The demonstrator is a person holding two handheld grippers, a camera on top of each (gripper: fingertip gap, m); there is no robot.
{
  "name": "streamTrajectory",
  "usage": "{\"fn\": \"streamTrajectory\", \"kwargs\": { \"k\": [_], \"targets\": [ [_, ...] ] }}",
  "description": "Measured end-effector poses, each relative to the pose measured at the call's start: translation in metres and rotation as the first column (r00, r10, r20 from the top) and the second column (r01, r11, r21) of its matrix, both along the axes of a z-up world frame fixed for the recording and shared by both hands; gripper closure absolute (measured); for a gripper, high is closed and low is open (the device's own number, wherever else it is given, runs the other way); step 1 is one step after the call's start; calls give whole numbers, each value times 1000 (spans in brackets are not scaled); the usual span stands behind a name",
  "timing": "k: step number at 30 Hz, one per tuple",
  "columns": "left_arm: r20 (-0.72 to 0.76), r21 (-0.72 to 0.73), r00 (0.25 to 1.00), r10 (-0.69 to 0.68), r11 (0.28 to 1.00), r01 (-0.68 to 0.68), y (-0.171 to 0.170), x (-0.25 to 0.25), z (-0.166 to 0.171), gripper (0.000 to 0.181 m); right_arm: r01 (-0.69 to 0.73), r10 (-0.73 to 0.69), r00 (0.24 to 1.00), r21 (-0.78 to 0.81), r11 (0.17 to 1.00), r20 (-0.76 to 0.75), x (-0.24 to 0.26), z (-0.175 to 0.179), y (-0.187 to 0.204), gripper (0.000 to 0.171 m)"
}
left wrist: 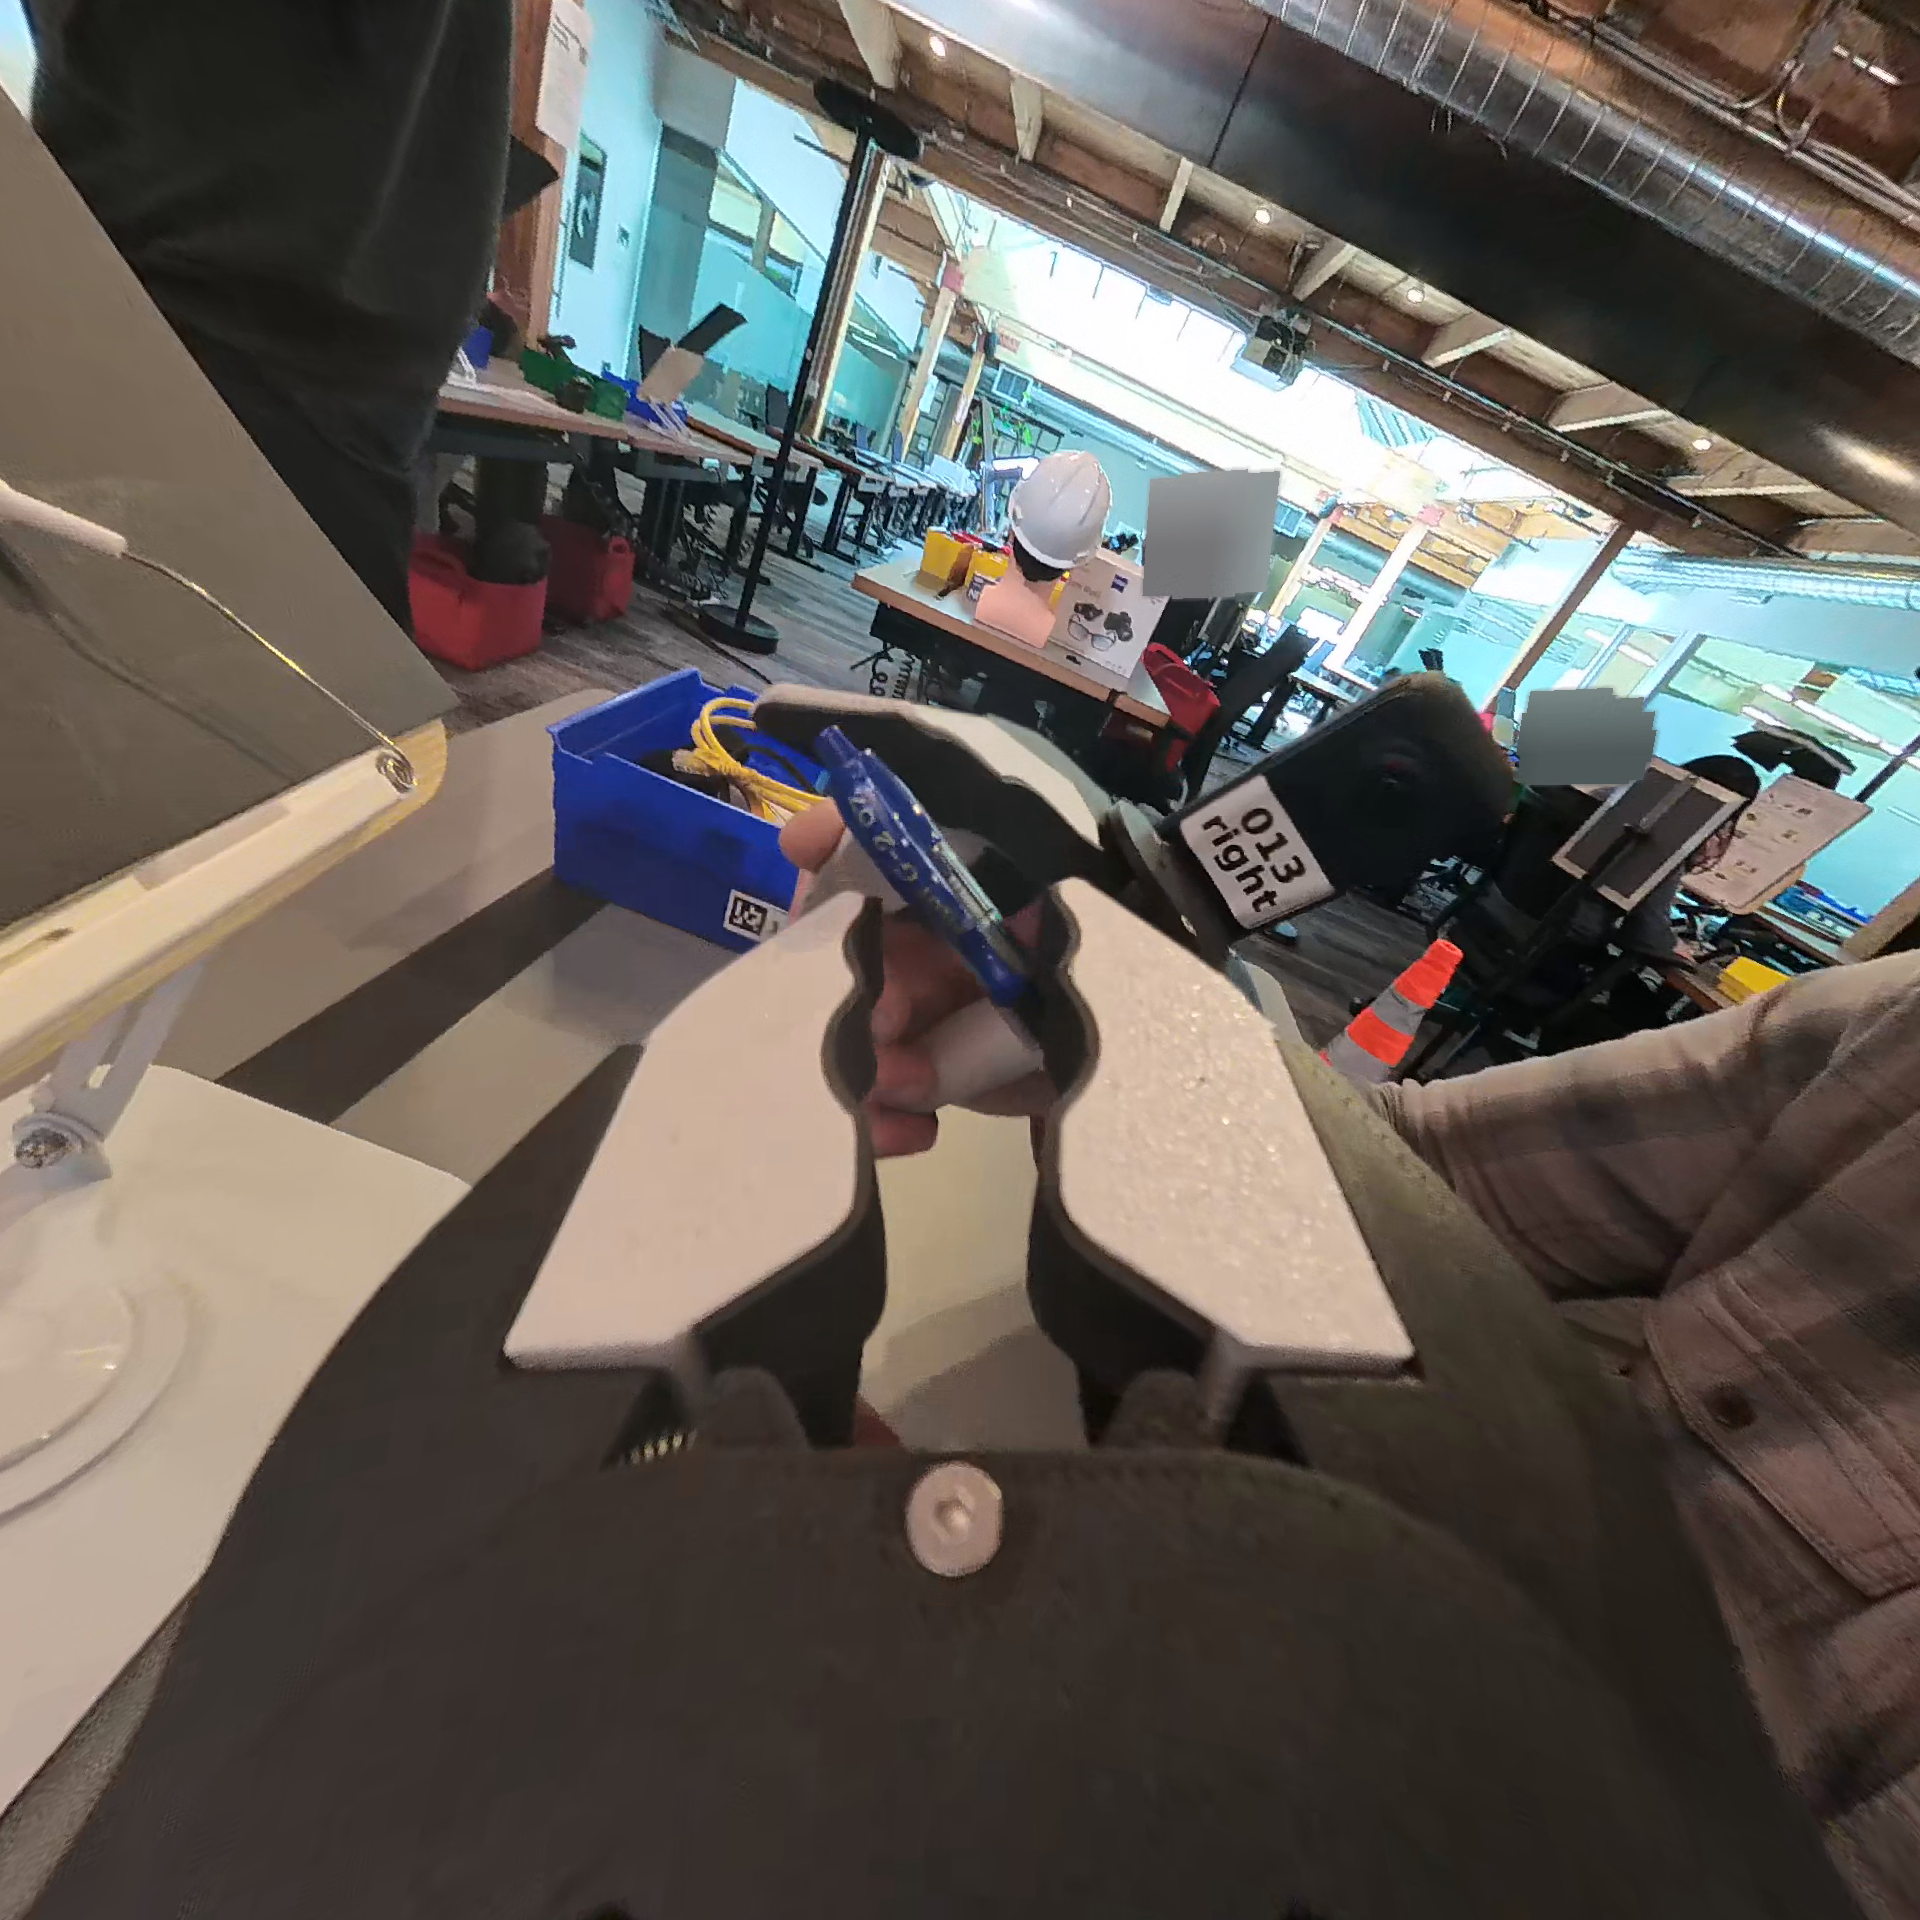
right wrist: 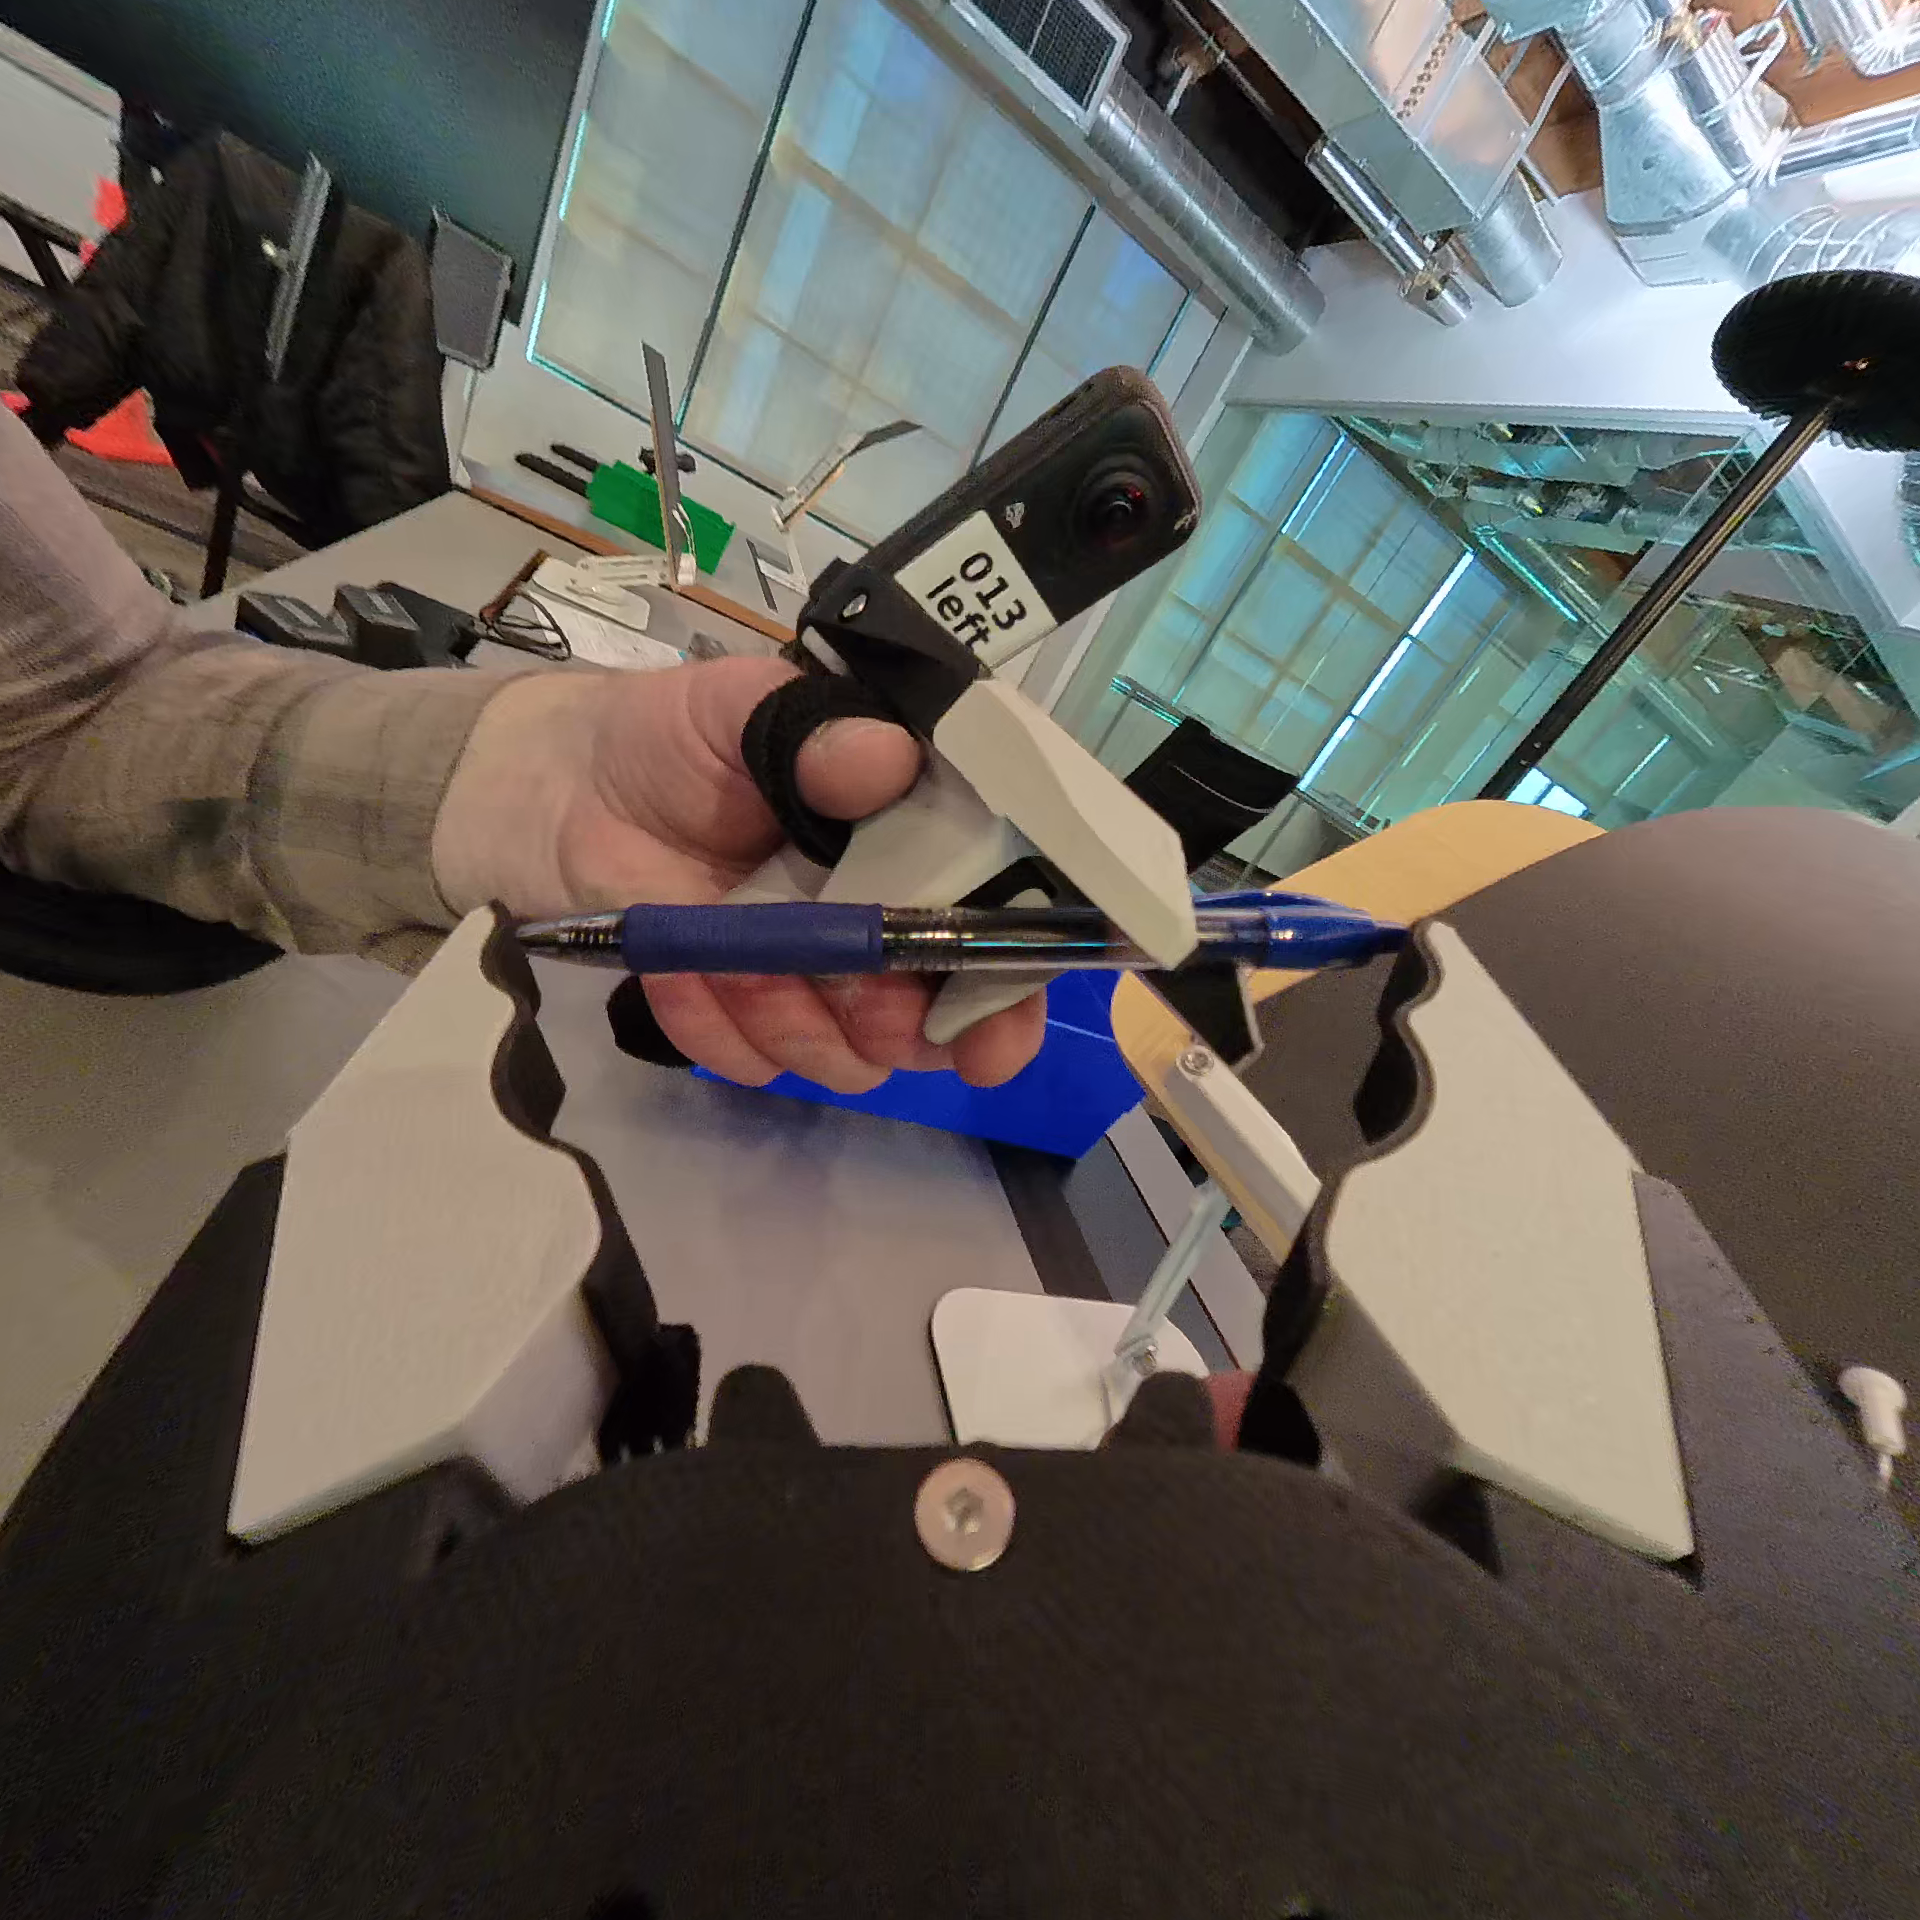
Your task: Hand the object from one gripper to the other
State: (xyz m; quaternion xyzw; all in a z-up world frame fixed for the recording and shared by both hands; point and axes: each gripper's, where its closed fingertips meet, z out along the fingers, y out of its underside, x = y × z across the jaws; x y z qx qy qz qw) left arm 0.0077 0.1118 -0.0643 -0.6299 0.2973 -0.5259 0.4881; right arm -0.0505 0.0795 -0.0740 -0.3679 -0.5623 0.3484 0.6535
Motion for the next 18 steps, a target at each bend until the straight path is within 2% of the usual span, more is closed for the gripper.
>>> {"fn": "streamTrajectory", "kwargs": {
  "k": [9, 18],
  "targets": [
    [-53, -16, 996, -76, 997, 75, -8, 9, -13, 160, 94, -109, 990, 152, 984, 91, 6, -10, 13, 17],
    [-65, 7, 997, -51, 999, 51, -6, 11, -16, 166, 149, -185, 975, 252, 956, 125, 9, -15, 20, 15]
  ]
}}
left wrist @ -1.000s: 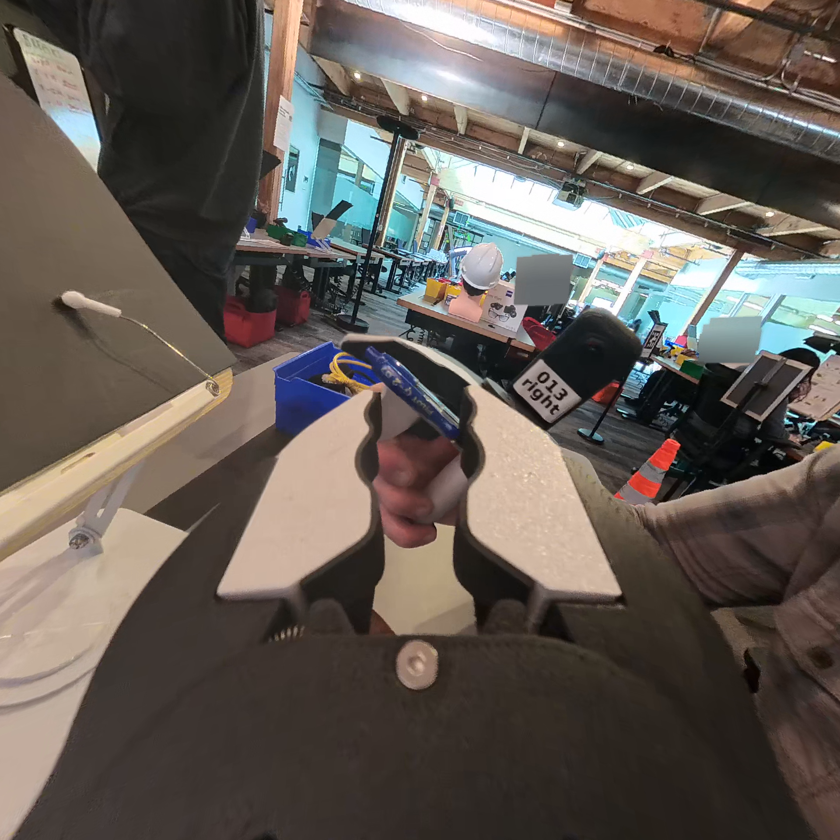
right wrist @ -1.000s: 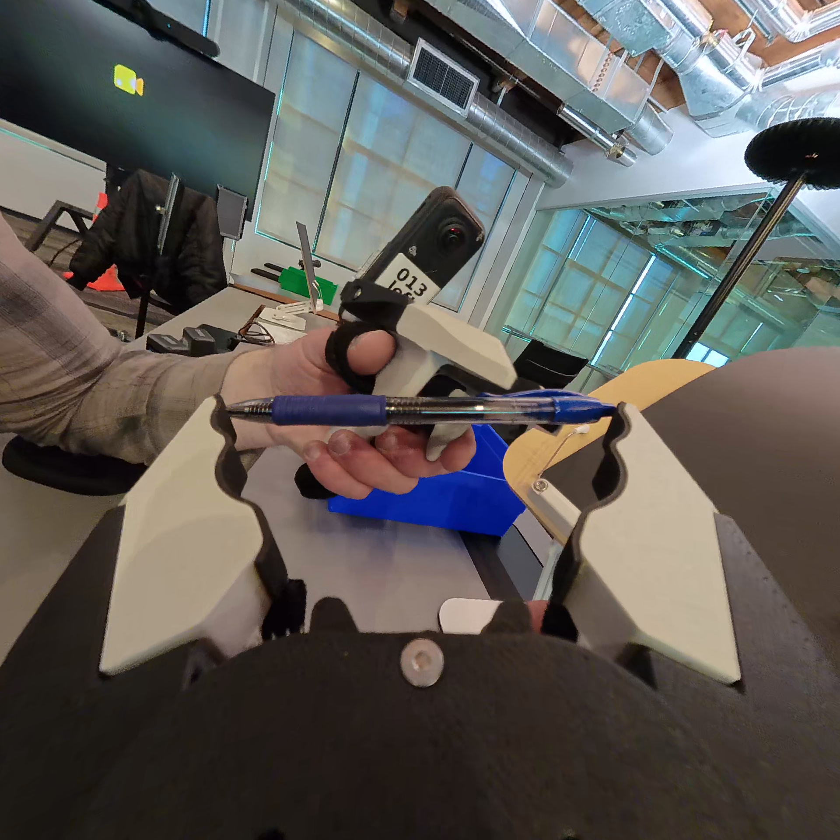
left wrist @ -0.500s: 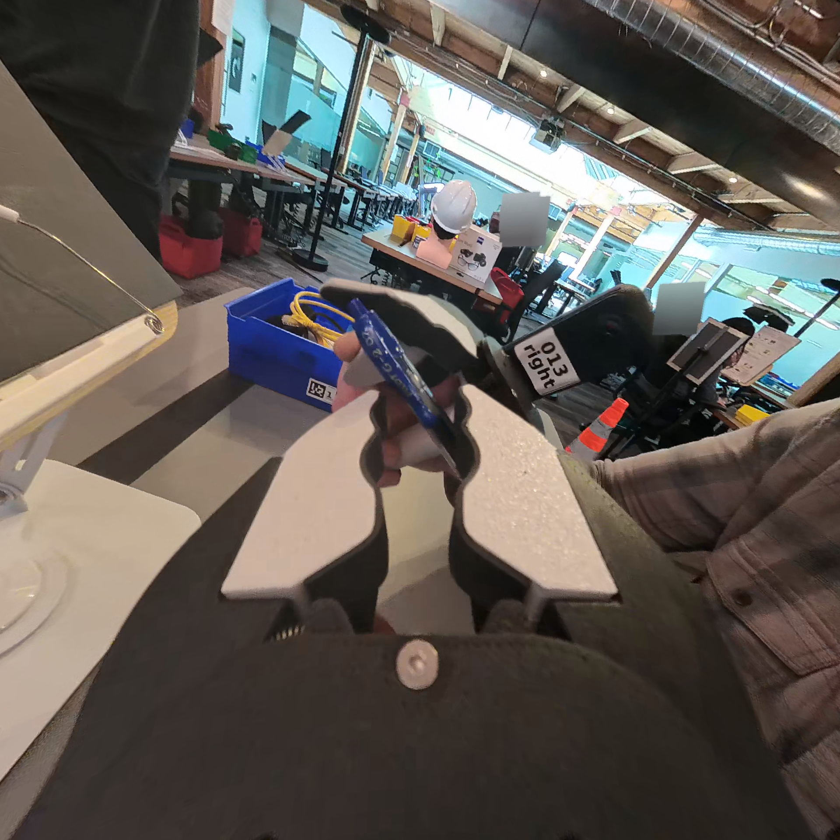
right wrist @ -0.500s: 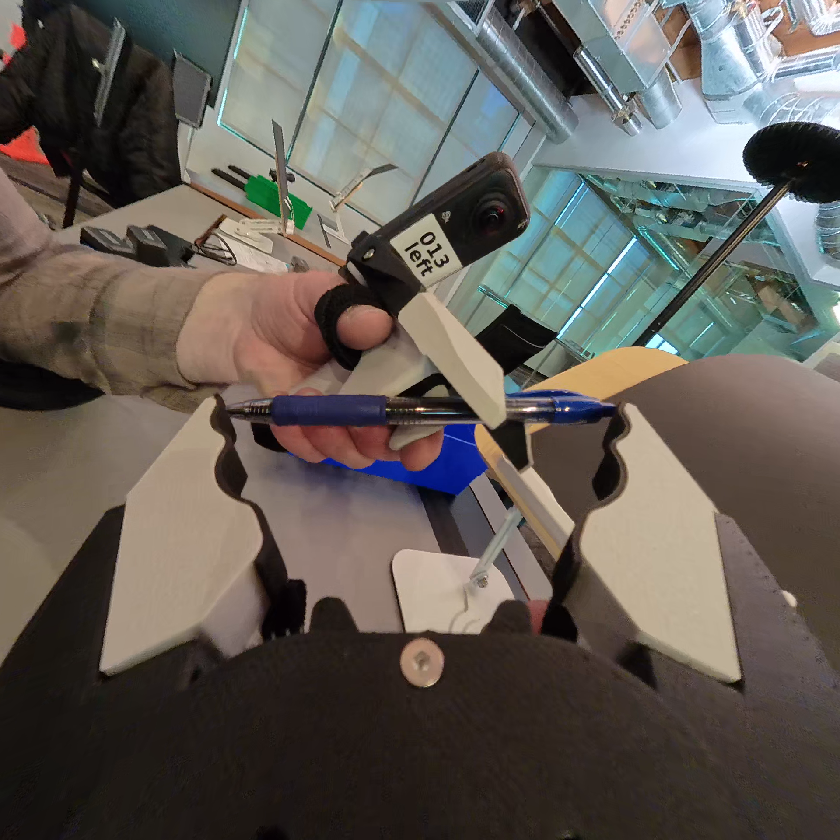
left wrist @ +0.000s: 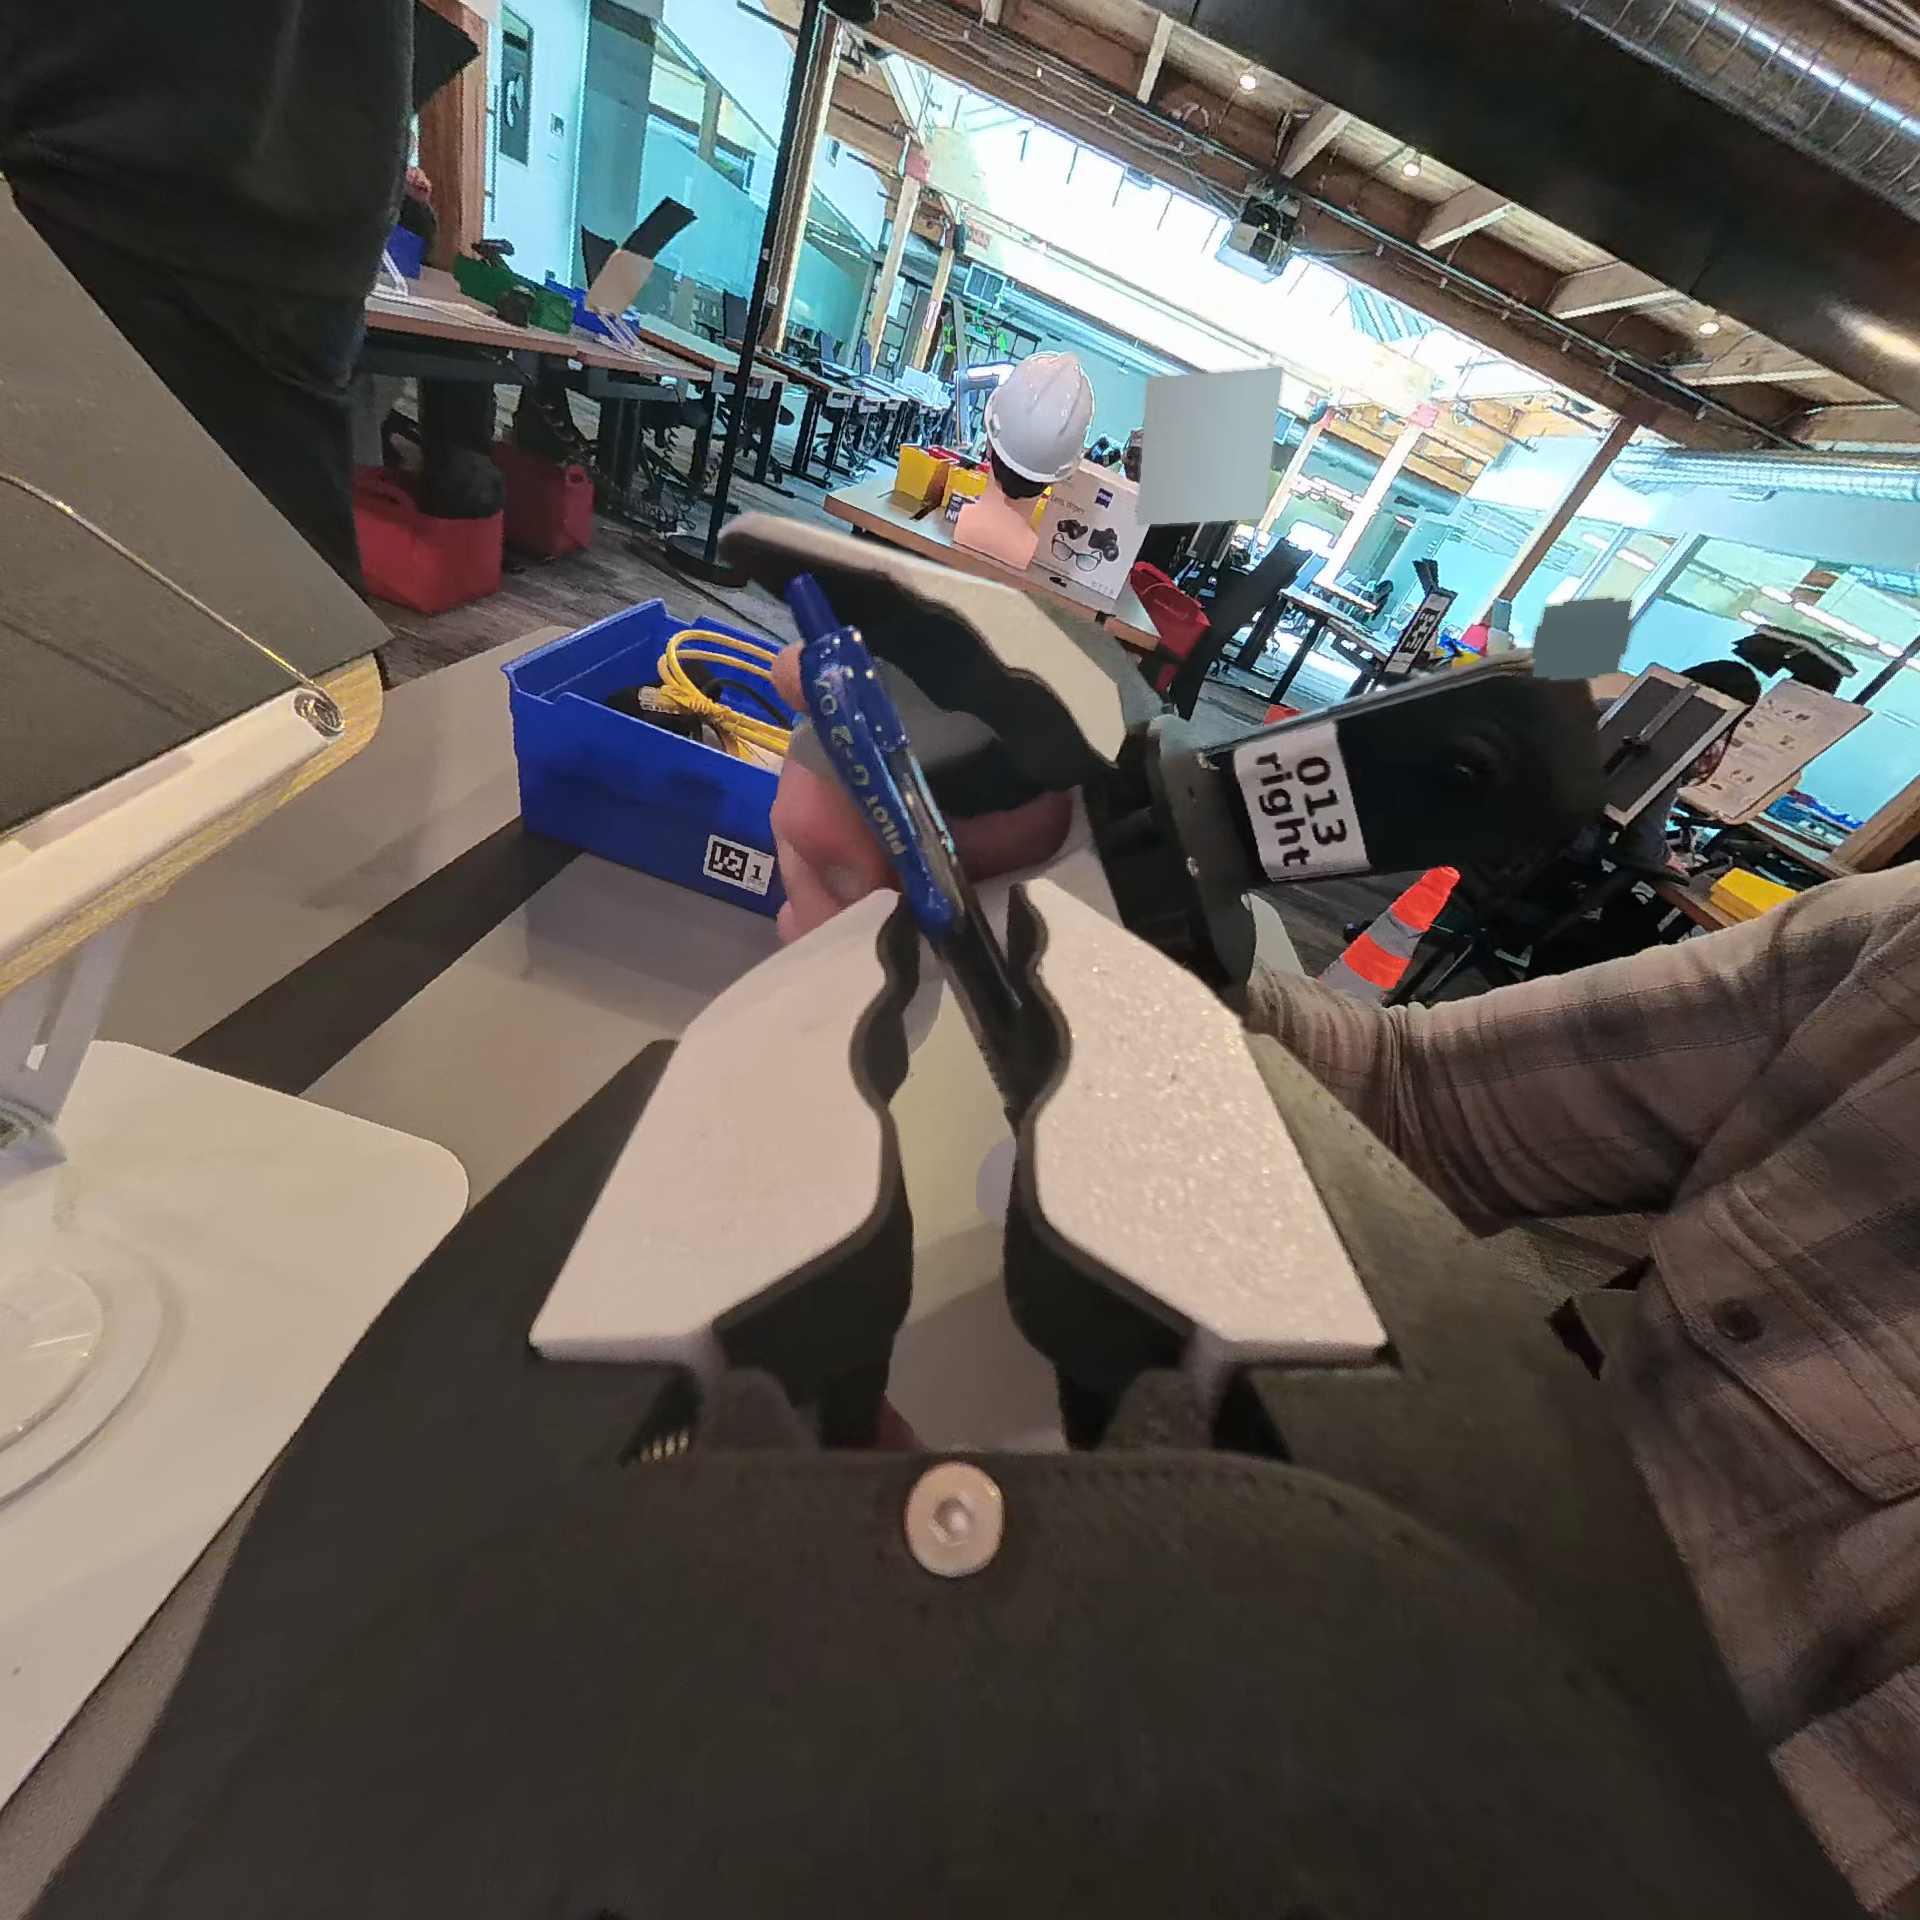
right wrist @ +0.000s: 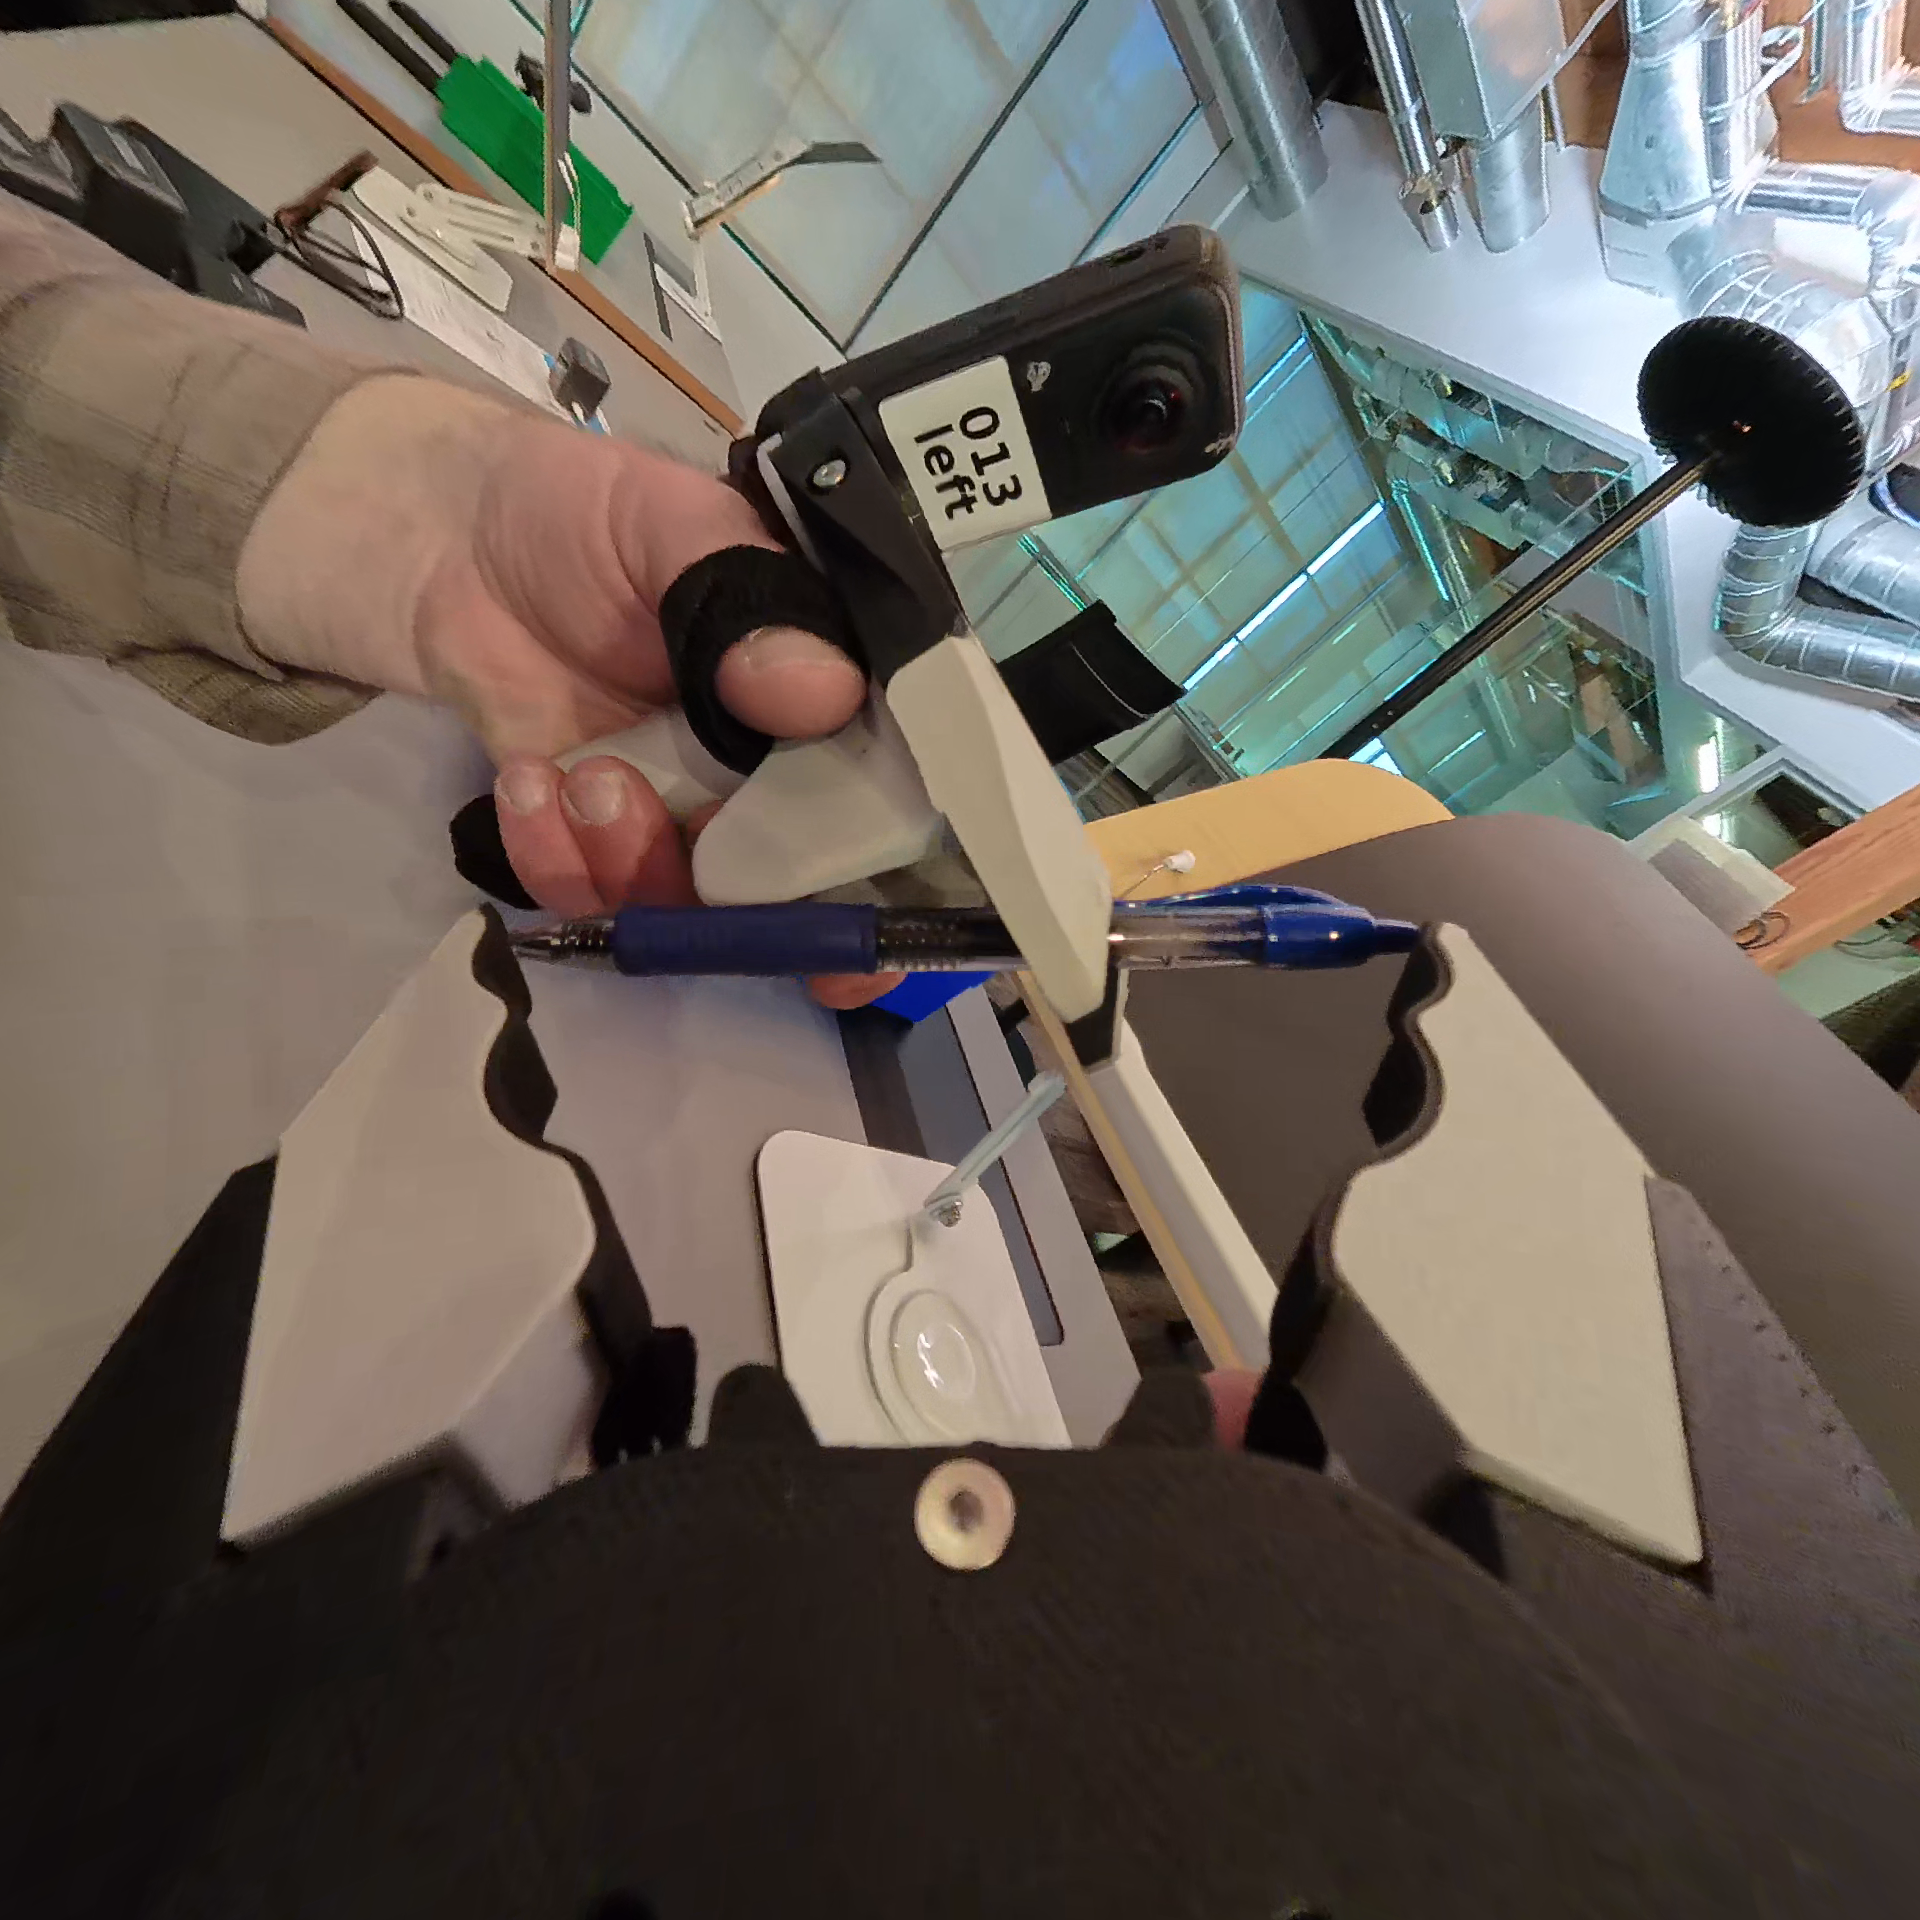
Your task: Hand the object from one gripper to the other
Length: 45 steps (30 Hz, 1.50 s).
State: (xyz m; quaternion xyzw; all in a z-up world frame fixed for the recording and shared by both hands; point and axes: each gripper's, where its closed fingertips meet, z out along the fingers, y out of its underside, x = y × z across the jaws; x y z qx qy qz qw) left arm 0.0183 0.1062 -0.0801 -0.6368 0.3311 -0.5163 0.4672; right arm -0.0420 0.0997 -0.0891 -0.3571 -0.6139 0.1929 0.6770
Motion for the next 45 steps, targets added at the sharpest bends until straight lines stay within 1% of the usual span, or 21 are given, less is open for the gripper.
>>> {"fn": "streamTrajectory", "kwargs": {
  "k": [2, 4, 9, 12, 14, 17, 18, 20, 22, 23, 25, 27, 28, 32, 33, 35, 37, 39, 41, 43, 45],
  "targets": [
    [1, 3, 1000, 6, 1000, -6, 1, 0, 0, 166, 30, -31, 999, 39, 999, 17, 0, -1, 3, 13],
    [-2, 0, 1000, 20, 1000, -20, 3, -1, -2, 168, 73, -78, 996, 112, 991, 46, 1, -2, 6, 12],
    [18, 16, 1000, 25, 1000, -26, 4, -4, 3, 171, 155, -190, 977, 286, 946, 99, 4, -2, 14, 12],
    [24, 38, 999, 42, 998, -43, 5, -6, 6, 171, 172, -222, 969, 344, 923, 110, 6, -2, 17, 14],
    [11, 86, 995, 100, 991, -100, 12, -13, 9, 171, 176, -226, 968, 347, 921, 108, 7, -1, 18, 15],
    [-19, 223, 973, 228, 950, -218, 23, -27, 18, 171, 154, -170, 983, 214, 965, 61, 10, 5, 18, 19],
    [-43, 292, 956, 290, 919, -266, 28, -33, 20, 171, 136, -142, 989, 136, 981, 39, 11, 8, 18, 22],
    [-103, 455, 902, 419, 826, -332, 37, -45, 21, 171, 60, -64, 997, -71, 996, -53, 15, 20, 15, 41],
    [-153, 616, 813, 562, 697, -366, 44, -55, 23, 171, -11, -34, 982, -235, 972, -188, 22, 39, 17, 55],
    [-183, 683, 759, 625, 636, -359, 48, -58, 21, 171, -16, -49, 974, -280, 960, -222, 24, 45, 20, 66],
    [-183, 767, 681, 709, 536, -352, 52, -60, 21, 171, 32, -110, 964, -304, 952, -244, 24, 50, 26, 78],
    [-174, 813, 636, 752, 474, -338, 52, -57, 20, 171, 24, -120, 956, -338, 941, -267, 21, 53, 23, 89],
    [-159, 839, 606, 780, 430, -334, 52, -57, 21, 171, 15, -130, 949, -372, 928, -286, 19, 54, 23, 98],
    [-90, 937, 450, 889, 228, -264, 55, -63, 26, 171, -67, -147, 920, -513, 856, -364, 18, 58, 25, 121],
    [-82, 949, 427, 901, 201, -243, 55, -62, 26, 171, -93, -143, 916, -545, 833, -375, 17, 58, 24, 123],
    [-64, 969, 383, 921, 150, -197, 56, -62, 25, 171, -103, -164, 911, -596, 796, -378, 17, 57, 27, 129],
    [-34, 988, 341, 940, 82, -129, 57, -63, 25, 171, -117, -181, 909, -644, 756, -377, 16, 54, 29, 135],
    [-4, 998, 309, 951, 25, -66, 55, -61, 25, 171, -131, -183, 914, -690, 712, -363, 13, 49, 31, 136],
    [16, 1000, 288, 957, -12, -17, 54, -59, 24, 171, -162, -182, 916, -747, 645, -357, 10, 44, 32, 137],
    [37, 998, 282, 959, -49, 37, 53, -57, 23, 171, -206, -173, 913, -784, 586, -370, 11, 42, 33, 142],
    [67, 988, 291, 954, -104, 112, 50, -52, 22, 171, -233, -172, 909, -805, 545, -379, 13, 42, 35, 147]
  ]
}}
